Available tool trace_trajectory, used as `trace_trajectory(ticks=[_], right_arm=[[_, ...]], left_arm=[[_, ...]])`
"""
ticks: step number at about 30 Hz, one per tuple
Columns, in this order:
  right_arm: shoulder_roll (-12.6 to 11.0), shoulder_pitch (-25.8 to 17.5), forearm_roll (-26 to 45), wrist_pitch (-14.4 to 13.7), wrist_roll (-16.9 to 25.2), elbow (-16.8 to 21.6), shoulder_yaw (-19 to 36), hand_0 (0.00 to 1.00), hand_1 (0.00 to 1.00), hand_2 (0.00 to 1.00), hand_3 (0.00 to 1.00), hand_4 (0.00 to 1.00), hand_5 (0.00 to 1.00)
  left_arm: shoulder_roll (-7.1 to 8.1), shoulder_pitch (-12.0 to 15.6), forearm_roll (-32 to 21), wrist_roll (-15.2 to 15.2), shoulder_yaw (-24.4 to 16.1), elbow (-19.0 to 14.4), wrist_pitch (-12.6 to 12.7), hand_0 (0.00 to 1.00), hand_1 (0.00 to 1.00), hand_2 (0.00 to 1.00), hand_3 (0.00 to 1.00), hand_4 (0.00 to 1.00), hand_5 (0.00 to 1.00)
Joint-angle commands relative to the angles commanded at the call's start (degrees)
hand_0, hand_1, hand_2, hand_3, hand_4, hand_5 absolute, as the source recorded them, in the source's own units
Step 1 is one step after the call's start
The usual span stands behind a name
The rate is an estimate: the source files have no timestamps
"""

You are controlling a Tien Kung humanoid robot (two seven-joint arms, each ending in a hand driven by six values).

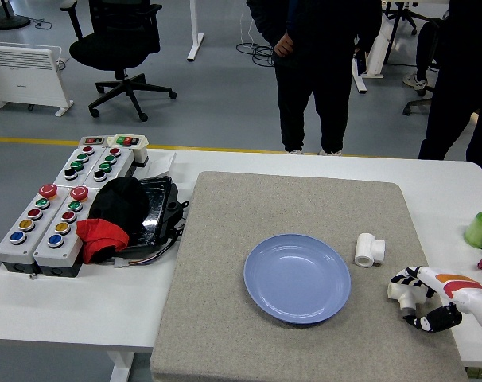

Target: Pick pipe place plate twice

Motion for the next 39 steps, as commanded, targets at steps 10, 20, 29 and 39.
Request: trace_trajectory(ticks=[10, 20, 29, 39], right_arm=[[1.3, 1.3, 0.8, -1.0, 0.5, 2.1, 1.5, 0.434, 0.484, 0.497, 0.667, 0.693, 0.215], [5.5, 8.5, 2.7, -1.3, 0.6, 4.3, -2.4, 0.433, 0.48, 0.495, 0.664, 0.664, 0.19], [12.3, 18.0, 5.5, -1.6, 1.1, 0.5, -11.3, 0.442, 0.483, 0.497, 0.662, 0.655, 0.182], [20.0, 25.7, 7.9, -4.1, 1.5, -9.2, -22.2, 0.53, 0.55, 0.546, 0.673, 0.648, 0.185]], left_arm=[[0.04, -0.1, 0.0, 0.0, 0.0, 0.0, 0.0, 0.728, 0.745, 0.704, 0.654, 0.41, 0.998], [0.1, -0.4, -0.2, 0.0, 0.3, 0.0, 0.0, 0.727, 0.745, 0.704, 0.653, 0.41, 0.998], [0.14, -0.3, -0.3, 0.2, 0.3, -0.1, -0.3, 0.728, 0.745, 0.703, 0.655, 0.41, 0.998], [0.11, 0.2, -0.4, 0.4, 0.4, -0.2, -0.7, 0.731, 0.745, 0.703, 0.654, 0.409, 0.998]])
